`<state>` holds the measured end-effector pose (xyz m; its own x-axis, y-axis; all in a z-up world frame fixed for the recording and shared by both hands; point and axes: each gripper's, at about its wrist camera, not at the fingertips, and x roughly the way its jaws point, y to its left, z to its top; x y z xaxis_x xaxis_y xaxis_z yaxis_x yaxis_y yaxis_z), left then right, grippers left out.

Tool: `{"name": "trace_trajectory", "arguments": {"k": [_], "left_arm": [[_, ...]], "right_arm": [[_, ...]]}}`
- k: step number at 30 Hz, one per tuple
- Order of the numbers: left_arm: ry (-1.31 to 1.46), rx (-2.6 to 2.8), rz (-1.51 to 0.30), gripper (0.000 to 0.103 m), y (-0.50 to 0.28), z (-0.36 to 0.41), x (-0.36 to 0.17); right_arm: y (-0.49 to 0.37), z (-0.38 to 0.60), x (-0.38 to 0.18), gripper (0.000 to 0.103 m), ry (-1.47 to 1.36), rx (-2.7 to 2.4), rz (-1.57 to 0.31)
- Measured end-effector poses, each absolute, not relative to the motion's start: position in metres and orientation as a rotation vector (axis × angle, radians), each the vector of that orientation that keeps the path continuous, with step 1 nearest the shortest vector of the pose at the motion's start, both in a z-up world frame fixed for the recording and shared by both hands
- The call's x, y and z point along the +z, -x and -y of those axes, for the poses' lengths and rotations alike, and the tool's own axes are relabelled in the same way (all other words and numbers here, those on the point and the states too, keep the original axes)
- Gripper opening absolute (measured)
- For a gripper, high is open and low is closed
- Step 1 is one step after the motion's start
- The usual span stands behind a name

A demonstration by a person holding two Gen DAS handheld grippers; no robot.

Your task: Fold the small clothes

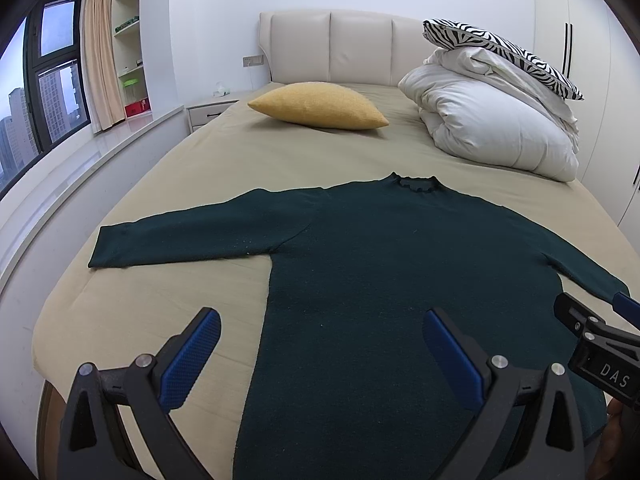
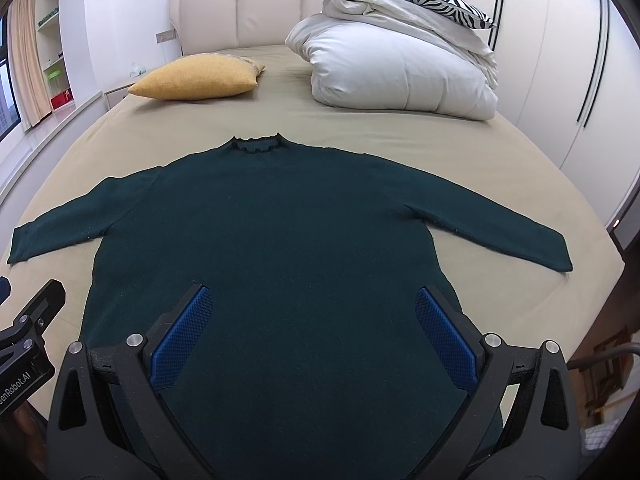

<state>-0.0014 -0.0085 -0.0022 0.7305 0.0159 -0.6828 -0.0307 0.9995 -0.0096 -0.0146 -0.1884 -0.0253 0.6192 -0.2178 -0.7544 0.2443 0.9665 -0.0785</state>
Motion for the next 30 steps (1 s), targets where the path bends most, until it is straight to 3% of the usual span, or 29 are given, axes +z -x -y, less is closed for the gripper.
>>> {"name": "trace_trajectory", "arguments": {"k": [30], "left_arm": [[0.021,0.024,-0.752,0.103,0.0012,0.0075,-0.0018]], "right_arm": [[0.0102,0.1856,-0.0292,0.103,-0.027,-0.262,-0.875]]}}
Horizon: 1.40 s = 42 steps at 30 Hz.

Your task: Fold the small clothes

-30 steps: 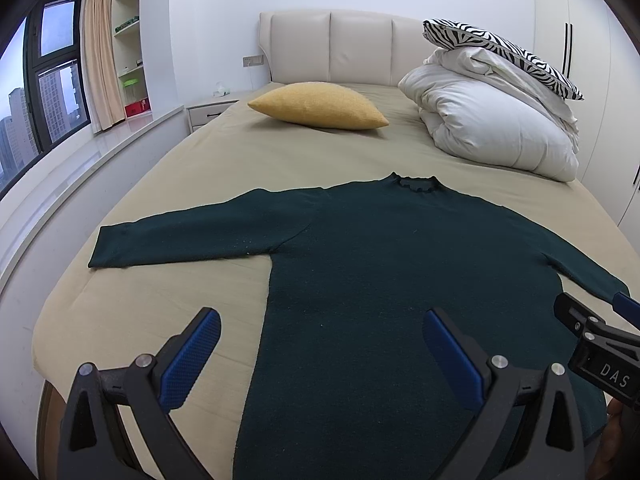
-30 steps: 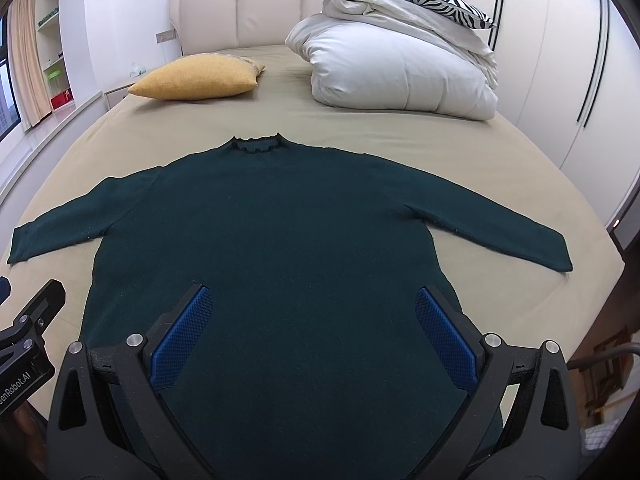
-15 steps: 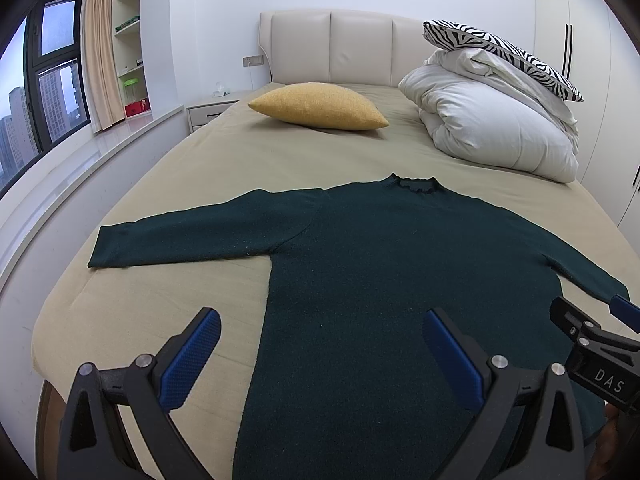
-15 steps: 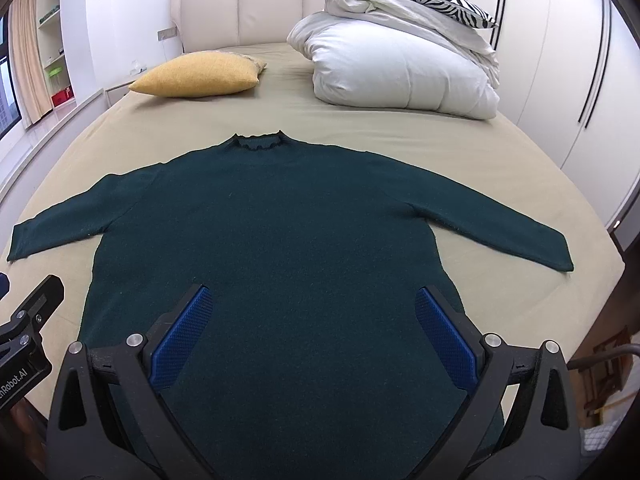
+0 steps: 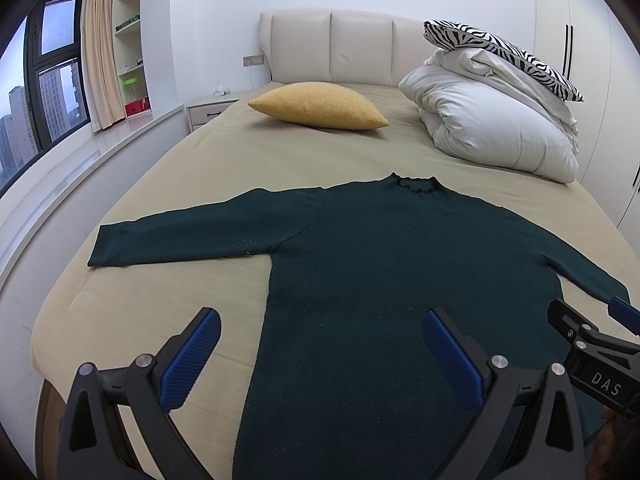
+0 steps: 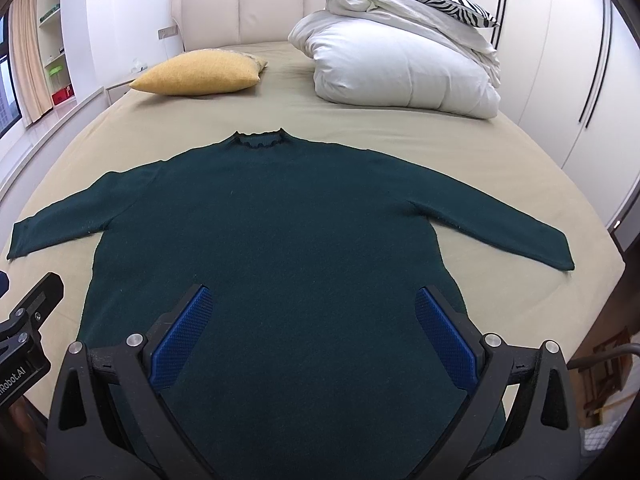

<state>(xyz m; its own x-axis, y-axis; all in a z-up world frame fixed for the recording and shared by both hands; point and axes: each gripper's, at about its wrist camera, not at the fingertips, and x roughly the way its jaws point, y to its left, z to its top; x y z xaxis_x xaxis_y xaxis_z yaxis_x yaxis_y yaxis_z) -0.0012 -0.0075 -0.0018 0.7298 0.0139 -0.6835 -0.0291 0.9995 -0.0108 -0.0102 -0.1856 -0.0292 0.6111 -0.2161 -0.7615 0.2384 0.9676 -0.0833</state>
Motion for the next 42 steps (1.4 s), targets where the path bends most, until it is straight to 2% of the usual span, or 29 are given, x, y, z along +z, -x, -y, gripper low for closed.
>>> {"name": "trace_trajectory", "arguments": {"k": [25,32,37,42], "left_arm": [[0.028,0.009,-0.772,0.103,0.001,0.029,-0.019],[0.117,-0.074,-0.883,0.103,-0.019,0.02,-0.04],[0.111,-0.126,-0.919,0.103,-0.028,0.029,-0.054],[0.217,-0.22,-0.973,0.103,-0.05,0.029,-0.069]], "right_arm": [[0.002,0.19,-0.04,0.103,-0.022,-0.255,-0.905],[-0.005,0.206,-0.048,0.103,-0.051,-0.262,-0.907],[-0.009,0.269,-0.049,0.103,-0.17,-0.286,-0.879],[0.003,0.404,-0.06,0.102,-0.417,-0.424,-0.817]]}}
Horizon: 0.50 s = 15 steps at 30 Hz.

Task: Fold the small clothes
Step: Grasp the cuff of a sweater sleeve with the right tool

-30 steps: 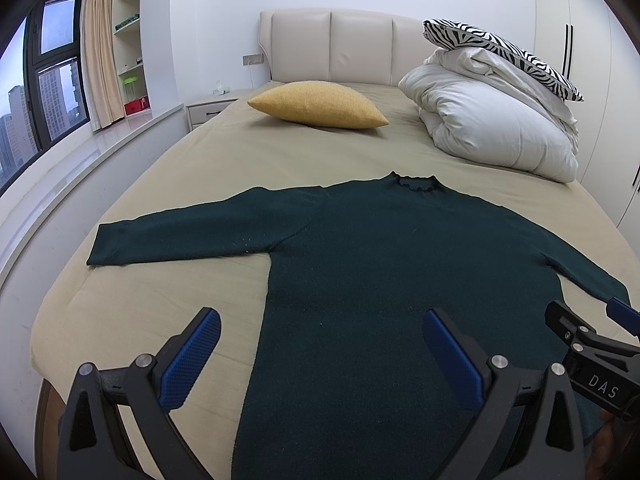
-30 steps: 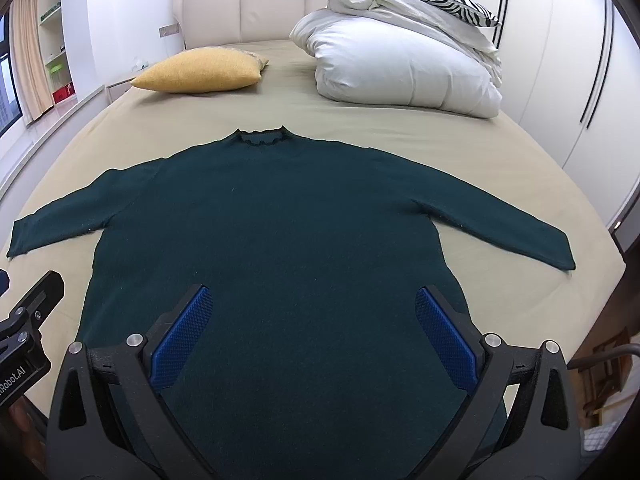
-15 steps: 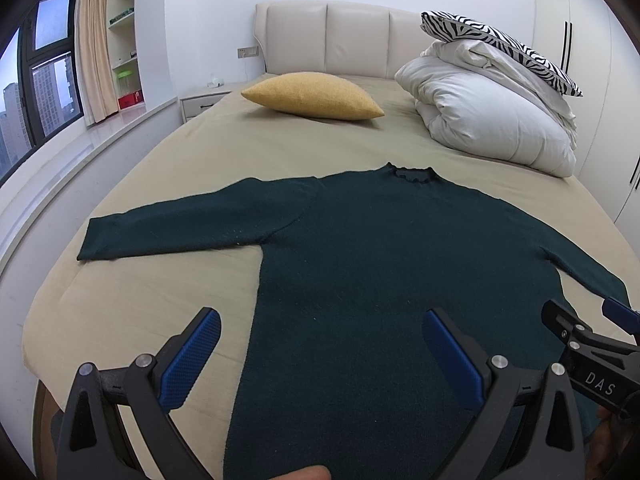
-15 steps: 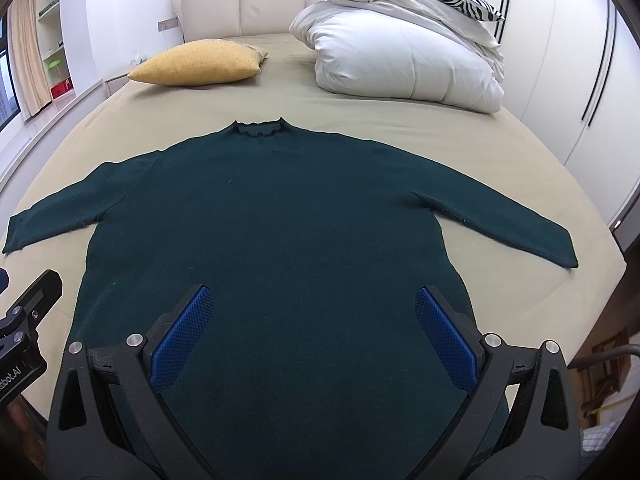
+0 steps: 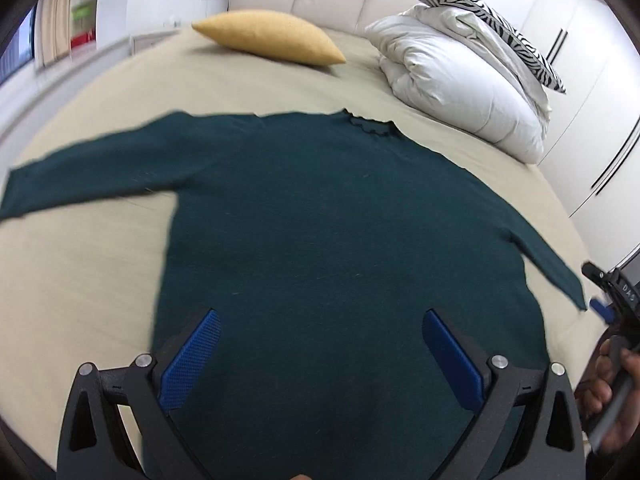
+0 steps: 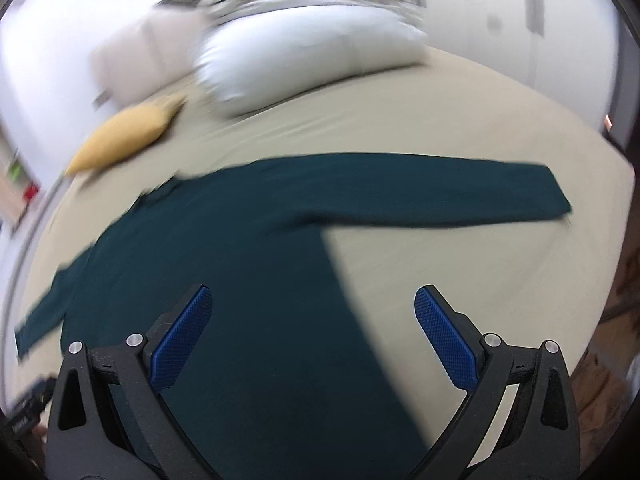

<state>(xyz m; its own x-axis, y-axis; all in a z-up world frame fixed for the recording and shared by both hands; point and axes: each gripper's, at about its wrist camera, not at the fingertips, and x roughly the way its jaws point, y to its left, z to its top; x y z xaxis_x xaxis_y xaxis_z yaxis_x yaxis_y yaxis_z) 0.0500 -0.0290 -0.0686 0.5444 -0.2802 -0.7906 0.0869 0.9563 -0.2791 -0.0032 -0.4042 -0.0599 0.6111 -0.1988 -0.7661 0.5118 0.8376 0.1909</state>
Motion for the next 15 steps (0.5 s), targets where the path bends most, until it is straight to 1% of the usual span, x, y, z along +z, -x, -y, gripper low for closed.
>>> {"name": "trace_trajectory", "arguments": {"k": [2,3,4,5,7,9,12,13,14,15], "left_arm": [[0.218,-0.233,-0.953,0.103,-0.058,0.033,-0.072],[0.212,-0.238,-0.937,0.103,-0.06,0.036,-0.073],[0.199,-0.242,-0.918,0.103,-0.063,0.04,-0.073],[0.176,-0.245,-0.909,0.103,-0.067,0.045,-0.073],[0.109,-0.238,-0.945,0.103,-0.077,0.059,-0.075],[0.102,-0.222,-0.984,0.103,-0.089,0.065,-0.078],[0.132,-0.229,-0.977,0.103,-0.102,0.069,-0.079],[0.134,-0.235,-0.976,0.103,-0.107,0.072,-0.081],[0.137,-0.244,-0.98,0.103,-0.111,0.074,-0.082],[0.142,-0.256,-0.986,0.103,-0.114,0.077,-0.084]], "right_arm": [[0.016,0.468,-0.07,0.097,-0.54,-0.512,-0.781],[0.024,0.501,-0.076,0.09,-0.603,-0.565,-0.765],[0.031,0.53,-0.083,0.084,-0.655,-0.607,-0.756],[0.037,0.558,-0.091,0.082,-0.7,-0.647,-0.751],[0.05,0.608,-0.108,0.072,-0.773,-0.716,-0.739],[0.059,0.648,-0.125,0.069,-0.845,-0.771,-0.737],[0.063,0.689,-0.144,0.067,-0.939,-0.808,-0.714],[0.062,0.699,-0.15,0.063,-0.96,-0.808,-0.702],[0.061,0.705,-0.154,0.061,-0.961,-0.809,-0.691],[0.055,0.712,-0.156,0.054,-0.951,-0.809,-0.683]]}}
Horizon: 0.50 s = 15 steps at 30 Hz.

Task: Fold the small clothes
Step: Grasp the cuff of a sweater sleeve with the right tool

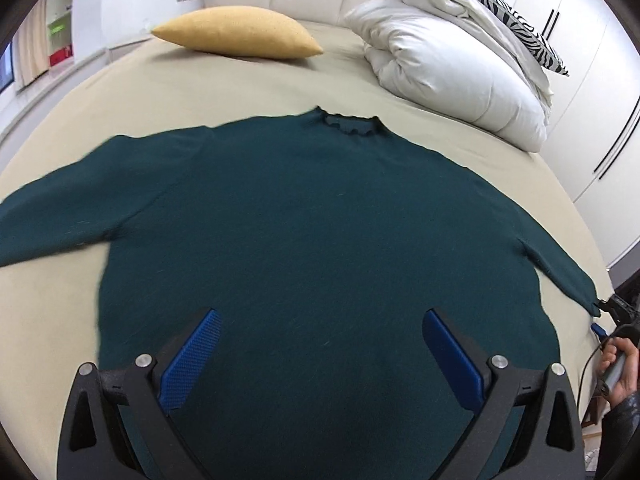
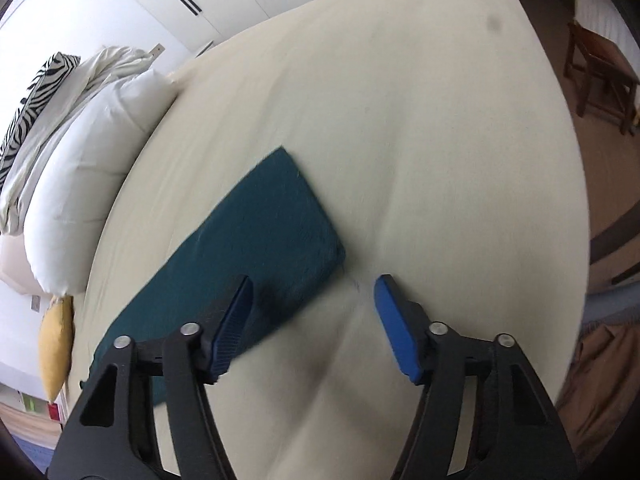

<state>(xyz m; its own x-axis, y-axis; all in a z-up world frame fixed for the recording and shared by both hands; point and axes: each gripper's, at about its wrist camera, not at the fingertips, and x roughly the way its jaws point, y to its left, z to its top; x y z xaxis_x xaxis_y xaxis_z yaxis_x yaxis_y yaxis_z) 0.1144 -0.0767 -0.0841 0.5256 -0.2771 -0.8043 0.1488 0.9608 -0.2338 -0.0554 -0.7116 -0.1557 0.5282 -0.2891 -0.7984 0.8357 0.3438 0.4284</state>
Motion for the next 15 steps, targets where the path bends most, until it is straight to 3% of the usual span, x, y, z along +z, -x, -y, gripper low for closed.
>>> {"name": "trace_trajectory", "arguments": {"k": [3,7,15], "left_arm": [[0.179,-0.307,-1.004,0.101,-0.126,0.083,-0.091],[0.246,-0.349,-1.013,0.085,-0.135,0.079,-0.094],[0.378,-0.38,-0.983,0.081,-0.152,0.047,-0.084]], "right_arm": [[0.032,0.73,-0.161,0.042,-0.899,-0.787,-0.686],[0.013,0.739,-0.158,0.007,-0.895,-0.747,-0.694],[-0.067,0.654,-0.074,0.007,-0.664,-0.556,-0.653]]}}
